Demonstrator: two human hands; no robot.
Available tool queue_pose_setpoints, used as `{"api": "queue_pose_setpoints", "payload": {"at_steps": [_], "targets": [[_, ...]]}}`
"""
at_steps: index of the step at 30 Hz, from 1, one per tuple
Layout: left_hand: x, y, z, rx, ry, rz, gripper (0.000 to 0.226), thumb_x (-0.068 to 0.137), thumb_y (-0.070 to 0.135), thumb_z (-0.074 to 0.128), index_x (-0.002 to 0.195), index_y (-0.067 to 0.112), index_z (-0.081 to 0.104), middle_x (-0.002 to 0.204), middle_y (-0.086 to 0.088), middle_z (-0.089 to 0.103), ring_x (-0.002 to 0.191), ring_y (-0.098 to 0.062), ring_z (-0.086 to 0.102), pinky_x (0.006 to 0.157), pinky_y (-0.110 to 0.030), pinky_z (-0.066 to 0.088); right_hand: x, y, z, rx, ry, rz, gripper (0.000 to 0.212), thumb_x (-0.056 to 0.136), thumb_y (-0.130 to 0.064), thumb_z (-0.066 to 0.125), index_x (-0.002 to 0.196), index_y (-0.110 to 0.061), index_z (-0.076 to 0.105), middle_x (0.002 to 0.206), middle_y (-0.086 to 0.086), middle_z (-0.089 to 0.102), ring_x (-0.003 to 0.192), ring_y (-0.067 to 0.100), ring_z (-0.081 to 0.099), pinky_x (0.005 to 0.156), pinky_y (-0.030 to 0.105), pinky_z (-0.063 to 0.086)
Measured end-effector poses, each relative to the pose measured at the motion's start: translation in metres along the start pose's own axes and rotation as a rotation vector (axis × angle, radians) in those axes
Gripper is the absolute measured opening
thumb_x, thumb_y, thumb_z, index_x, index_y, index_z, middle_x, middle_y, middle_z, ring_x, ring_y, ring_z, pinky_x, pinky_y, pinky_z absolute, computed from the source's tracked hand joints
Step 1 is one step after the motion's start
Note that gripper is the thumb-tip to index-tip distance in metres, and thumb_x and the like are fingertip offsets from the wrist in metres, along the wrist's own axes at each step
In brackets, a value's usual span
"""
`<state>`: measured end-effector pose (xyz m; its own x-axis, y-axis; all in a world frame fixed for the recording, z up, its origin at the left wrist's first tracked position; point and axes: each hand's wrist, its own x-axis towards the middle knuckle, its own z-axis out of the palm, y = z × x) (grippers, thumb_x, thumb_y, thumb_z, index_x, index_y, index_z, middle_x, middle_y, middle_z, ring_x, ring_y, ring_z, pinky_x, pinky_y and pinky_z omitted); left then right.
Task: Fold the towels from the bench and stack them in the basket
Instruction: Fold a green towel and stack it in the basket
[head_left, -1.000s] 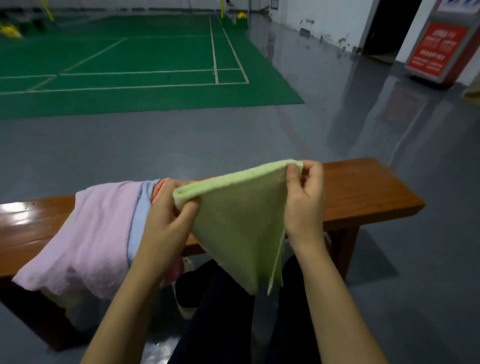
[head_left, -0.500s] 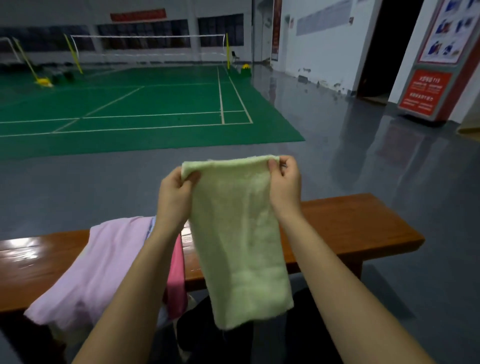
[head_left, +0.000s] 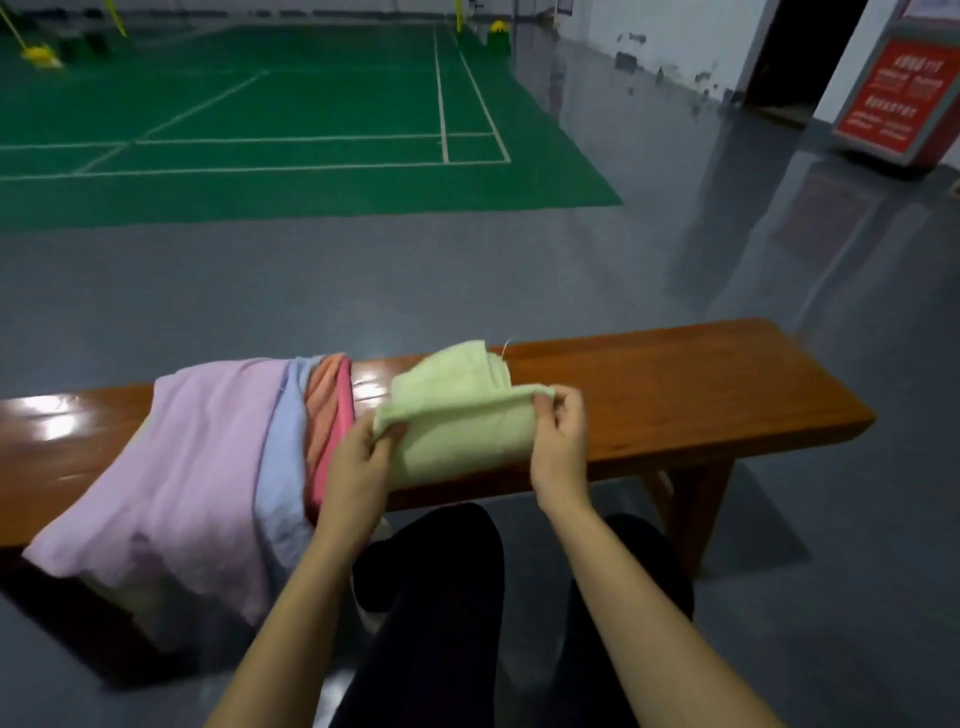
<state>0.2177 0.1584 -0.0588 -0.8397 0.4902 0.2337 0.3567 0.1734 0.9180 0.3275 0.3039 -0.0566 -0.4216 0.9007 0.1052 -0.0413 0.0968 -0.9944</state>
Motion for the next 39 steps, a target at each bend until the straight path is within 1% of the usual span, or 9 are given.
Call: {"api": "queue_pose_setpoints", "payload": {"at_steps": [5, 7, 12, 20, 24, 30, 32, 35, 39], "targets": [[-0.029, -0.072, 0.008, 0.025, -0.053, -0.214, 0.016, 0.095, 0.009, 0.053, 0.102, 0.018, 0.063, 0.101, 0.002, 0.067, 0.098, -0.015, 0.057, 0.086, -0.024, 0.043, -0.03, 0.061, 0.003, -0.07, -0.038, 0.206, 0.013, 0.101, -0.022, 0.044, 0.101, -0.01, 0.05, 0.084, 0.0, 0.053, 0.074, 0.013, 0.049, 0.06, 0.02, 0.039], [-0.028, -0.076, 0.009, 0.045, -0.049, -0.224, 0.017, 0.096, 0.01, 0.051, 0.105, 0.019, 0.062, 0.104, 0.002, 0.066, 0.1, -0.013, 0.057, 0.089, -0.029, 0.042, -0.027, 0.063, 0.006, -0.083, -0.023, 0.201, 0.011, 0.101, -0.02, 0.043, 0.099, -0.01, 0.049, 0.081, -0.002, 0.051, 0.07, 0.01, 0.046, 0.055, 0.015, 0.036], [-0.006, -0.082, 0.015, 0.226, -0.037, -0.191, 0.024, 0.099, 0.021, 0.047, 0.12, 0.017, 0.057, 0.114, -0.007, 0.066, 0.106, -0.026, 0.058, 0.089, -0.035, 0.042, -0.005, 0.065, 0.02, -0.125, -0.02, 0.2, 0.011, 0.1, -0.022, 0.044, 0.097, -0.013, 0.049, 0.079, -0.004, 0.05, 0.069, 0.009, 0.045, 0.063, 0.027, 0.037], [0.051, -0.069, 0.024, 0.532, -0.036, -0.113, 0.021, 0.098, 0.024, 0.038, 0.113, 0.019, 0.053, 0.091, -0.018, 0.065, 0.081, -0.038, 0.06, 0.066, -0.041, 0.043, 0.039, 0.069, 0.044, -0.371, -0.009, 0.166, 0.015, 0.102, -0.028, 0.037, 0.099, -0.014, 0.042, 0.071, -0.006, 0.045, 0.069, 0.017, 0.045, 0.058, 0.033, 0.035], [0.065, -0.079, 0.029, 0.676, -0.097, -0.153, 0.026, 0.101, 0.027, 0.034, 0.118, 0.016, 0.051, 0.094, -0.021, 0.065, 0.083, -0.039, 0.059, 0.065, -0.038, 0.038, 0.052, 0.074, 0.054, -0.628, -0.073, 0.148, 0.019, 0.103, -0.029, 0.032, 0.105, -0.012, 0.039, 0.087, 0.01, 0.06, 0.082, 0.033, 0.056, 0.068, 0.044, 0.046], [0.077, -0.091, 0.036, 0.773, -0.092, -0.217, 0.028, 0.102, 0.027, 0.032, 0.113, 0.008, 0.048, 0.095, -0.026, 0.063, 0.088, -0.041, 0.057, 0.066, -0.038, 0.032, 0.061, 0.073, 0.062, -0.794, -0.15, 0.14, 0.024, 0.102, -0.035, 0.036, 0.111, -0.014, 0.036, 0.097, 0.012, 0.065, 0.082, 0.03, 0.06, 0.061, 0.038, 0.044], [0.078, -0.09, 0.037, 0.789, -0.105, -0.233, 0.029, 0.102, 0.027, 0.031, 0.114, 0.007, 0.048, 0.096, -0.027, 0.062, 0.09, -0.042, 0.056, 0.066, -0.038, 0.031, 0.056, 0.069, 0.059, -0.806, -0.189, 0.163, 0.039, 0.097, -0.042, 0.045, 0.121, -0.014, 0.032, 0.112, 0.014, 0.062, 0.097, 0.032, 0.06, 0.075, 0.042, 0.049], [0.084, -0.091, 0.039, 0.829, -0.147, -0.241, 0.03, 0.103, 0.029, 0.03, 0.113, 0.005, 0.046, 0.1, -0.028, 0.062, 0.092, -0.044, 0.056, 0.066, -0.038, 0.03, 0.042, 0.061, 0.049, -1.029, -0.255, 0.166, 0.082, 0.085, -0.053, 0.061, 0.142, -0.01, 0.02, 0.14, 0.012, 0.041, 0.127, 0.029, 0.04, 0.099, 0.041, 0.039], [0.088, -0.086, 0.034, 0.728, -0.19, -0.296, 0.035, 0.102, 0.033, 0.035, 0.11, 0.002, 0.047, 0.102, -0.026, 0.062, 0.093, -0.041, 0.056, 0.067, -0.037, 0.032, 0.04, 0.058, 0.045, -1.164, -0.297, 0.292, 0.073, 0.082, -0.054, 0.064, 0.128, -0.003, 0.038, 0.129, 0.014, 0.049, 0.119, 0.031, 0.047, 0.094, 0.04, 0.042]]}}
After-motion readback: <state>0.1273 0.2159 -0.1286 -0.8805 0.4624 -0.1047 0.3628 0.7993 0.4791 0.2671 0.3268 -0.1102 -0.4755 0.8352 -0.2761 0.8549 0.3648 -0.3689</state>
